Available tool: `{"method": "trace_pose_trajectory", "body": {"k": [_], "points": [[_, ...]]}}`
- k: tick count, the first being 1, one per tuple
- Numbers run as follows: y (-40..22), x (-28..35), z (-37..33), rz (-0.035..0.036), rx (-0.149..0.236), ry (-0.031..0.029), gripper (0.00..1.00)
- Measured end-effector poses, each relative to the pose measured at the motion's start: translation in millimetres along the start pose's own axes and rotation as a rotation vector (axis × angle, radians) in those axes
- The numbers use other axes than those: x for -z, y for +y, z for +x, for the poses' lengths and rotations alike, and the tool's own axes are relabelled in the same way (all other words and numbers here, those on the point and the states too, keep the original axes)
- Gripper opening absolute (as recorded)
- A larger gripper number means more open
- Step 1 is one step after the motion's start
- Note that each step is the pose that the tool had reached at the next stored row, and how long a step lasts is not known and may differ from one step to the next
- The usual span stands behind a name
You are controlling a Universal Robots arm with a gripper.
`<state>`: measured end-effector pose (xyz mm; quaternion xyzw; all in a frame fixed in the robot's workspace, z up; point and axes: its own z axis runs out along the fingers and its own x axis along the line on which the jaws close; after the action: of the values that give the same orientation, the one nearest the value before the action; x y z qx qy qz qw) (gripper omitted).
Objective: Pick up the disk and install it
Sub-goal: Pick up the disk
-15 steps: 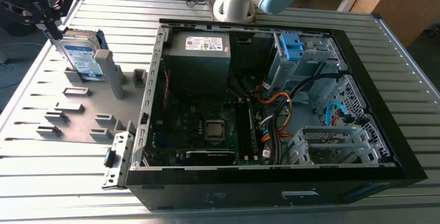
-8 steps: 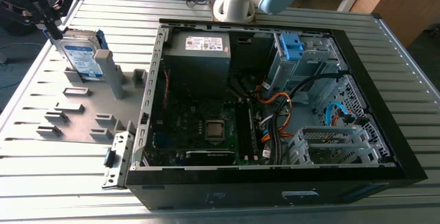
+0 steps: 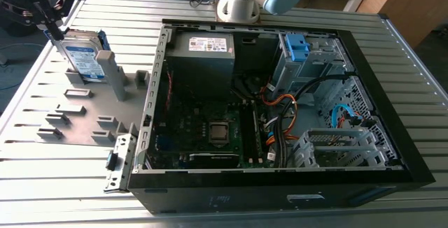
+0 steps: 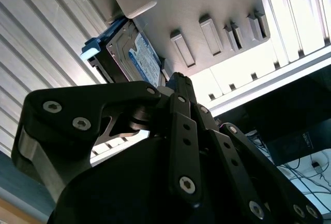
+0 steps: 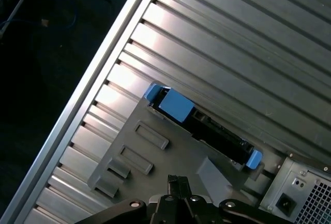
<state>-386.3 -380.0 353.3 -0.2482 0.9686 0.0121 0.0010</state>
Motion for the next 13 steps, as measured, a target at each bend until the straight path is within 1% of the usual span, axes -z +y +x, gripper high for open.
{"method": "trace_pose_trajectory", "body": {"k": [13], "points": [[0.0,0.0,0.0,-0.0002,0.021,0.0005,0.11]]}}
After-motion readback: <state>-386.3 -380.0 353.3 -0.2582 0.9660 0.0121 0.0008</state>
